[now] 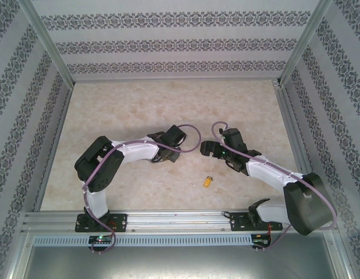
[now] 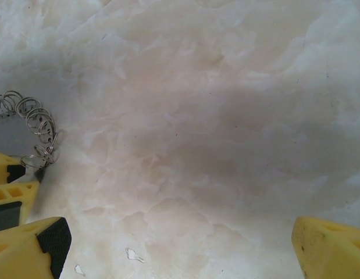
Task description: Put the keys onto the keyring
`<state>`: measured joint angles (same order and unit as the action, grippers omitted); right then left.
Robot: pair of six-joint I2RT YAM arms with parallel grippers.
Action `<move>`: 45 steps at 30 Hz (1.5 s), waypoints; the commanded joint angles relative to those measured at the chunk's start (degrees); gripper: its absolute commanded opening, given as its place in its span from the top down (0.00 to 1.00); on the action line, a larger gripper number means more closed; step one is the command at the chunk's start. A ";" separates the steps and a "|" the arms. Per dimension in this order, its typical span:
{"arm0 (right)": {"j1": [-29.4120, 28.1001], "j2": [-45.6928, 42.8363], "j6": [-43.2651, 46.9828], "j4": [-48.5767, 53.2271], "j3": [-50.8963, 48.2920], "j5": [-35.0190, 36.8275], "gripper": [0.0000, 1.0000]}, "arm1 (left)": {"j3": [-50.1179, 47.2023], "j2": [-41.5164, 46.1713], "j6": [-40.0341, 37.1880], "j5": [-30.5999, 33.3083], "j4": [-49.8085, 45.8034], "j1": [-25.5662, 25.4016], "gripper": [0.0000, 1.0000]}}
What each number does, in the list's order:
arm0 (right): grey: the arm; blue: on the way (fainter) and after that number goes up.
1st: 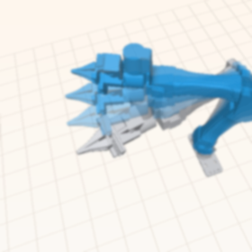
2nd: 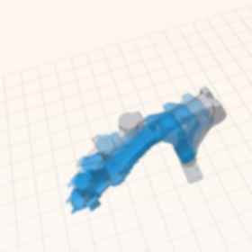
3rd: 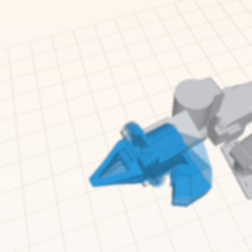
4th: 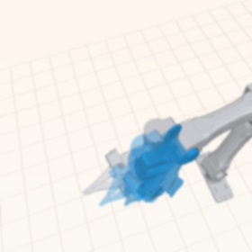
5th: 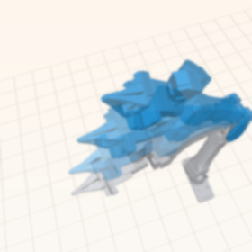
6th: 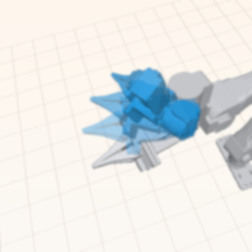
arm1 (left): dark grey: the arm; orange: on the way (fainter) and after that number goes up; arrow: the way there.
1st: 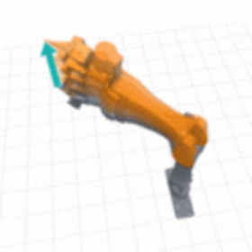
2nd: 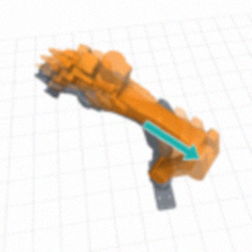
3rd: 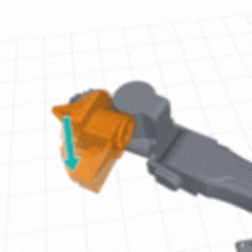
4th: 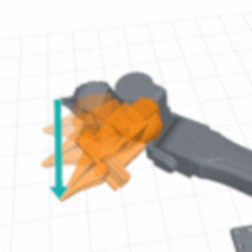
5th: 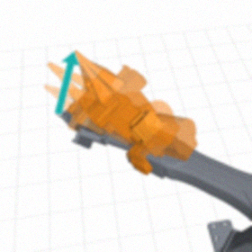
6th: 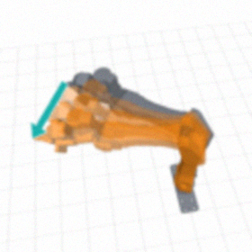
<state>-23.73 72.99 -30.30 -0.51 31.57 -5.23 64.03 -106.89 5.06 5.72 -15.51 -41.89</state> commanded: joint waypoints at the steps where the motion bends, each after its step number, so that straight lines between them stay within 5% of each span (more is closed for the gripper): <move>1: 0.59 0.56 -0.75 -0.98 0.51 -0.35 0.02 | 1.41 -0.33 -1.10 2.11 1.09 0.24 0.69; 17: 0.59 1.54 -0.82 -2.17 0.51 -1.09 0.02 | 2.28 -1.74 -0.91 1.34 0.65 0.23 0.73; 27: 0.70 1.27 -1.08 -2.04 0.38 -1.20 0.02 | 2.20 -2.23 -0.94 2.14 1.38 0.23 0.85; 31: 0.53 1.17 -1.29 -1.35 0.64 0.00 0.02 | 1.88 -2.29 -1.41 3.07 2.19 0.23 0.99; 45: 0.25 -3.81 -0.97 -2.13 1.64 -3.36 0.02 | -1.31 12.34 -9.18 0.08 3.47 -0.04 1.00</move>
<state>-23.73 70.61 -30.76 -1.96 31.62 -6.17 64.10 -98.61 -0.23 7.18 -14.24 -41.89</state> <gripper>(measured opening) 0.976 0.050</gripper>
